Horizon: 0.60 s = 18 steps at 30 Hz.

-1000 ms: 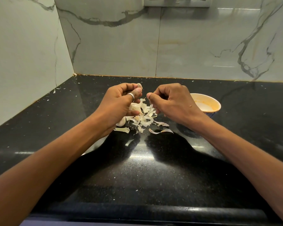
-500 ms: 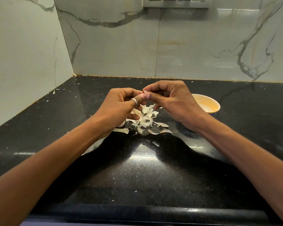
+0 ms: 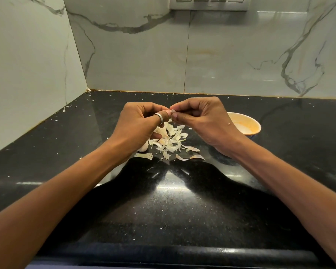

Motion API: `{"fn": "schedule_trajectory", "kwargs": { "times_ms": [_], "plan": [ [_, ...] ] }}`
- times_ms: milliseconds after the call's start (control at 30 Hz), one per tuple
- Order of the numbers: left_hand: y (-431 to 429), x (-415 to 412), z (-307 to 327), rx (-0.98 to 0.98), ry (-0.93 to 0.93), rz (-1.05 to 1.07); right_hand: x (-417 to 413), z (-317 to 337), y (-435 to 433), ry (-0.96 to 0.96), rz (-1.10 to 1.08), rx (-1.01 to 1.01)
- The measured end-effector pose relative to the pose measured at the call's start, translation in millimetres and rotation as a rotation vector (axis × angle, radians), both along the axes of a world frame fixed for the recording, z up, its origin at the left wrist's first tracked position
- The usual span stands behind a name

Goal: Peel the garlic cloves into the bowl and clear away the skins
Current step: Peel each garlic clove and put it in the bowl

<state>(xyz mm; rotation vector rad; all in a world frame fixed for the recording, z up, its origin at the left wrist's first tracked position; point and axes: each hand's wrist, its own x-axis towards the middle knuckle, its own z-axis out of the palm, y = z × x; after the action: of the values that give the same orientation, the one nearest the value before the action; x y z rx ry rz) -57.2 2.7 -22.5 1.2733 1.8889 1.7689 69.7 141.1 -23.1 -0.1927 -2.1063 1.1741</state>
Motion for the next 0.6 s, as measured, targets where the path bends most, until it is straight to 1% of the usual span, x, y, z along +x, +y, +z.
{"fn": "schedule_trajectory", "kwargs": {
  "times_ms": [133,233,400,600],
  "plan": [
    [-1.4,1.8,1.5,-0.007,-0.033,-0.013,-2.8,-4.8,-0.2,0.004,-0.105,0.152],
    [-2.4,3.9,2.4,-0.010,-0.048,-0.023,-4.4,-7.9,-0.2,0.048,-0.177,0.246],
    [-0.7,6.7,2.0,-0.007,-0.080,-0.008,-5.3,-11.1,-4.3,0.106,-0.213,0.392],
    [0.0,4.9,0.1,-0.007,-0.085,-0.015,-3.7,-11.5,-6.2,0.101,-0.231,0.462]
  ]
}}
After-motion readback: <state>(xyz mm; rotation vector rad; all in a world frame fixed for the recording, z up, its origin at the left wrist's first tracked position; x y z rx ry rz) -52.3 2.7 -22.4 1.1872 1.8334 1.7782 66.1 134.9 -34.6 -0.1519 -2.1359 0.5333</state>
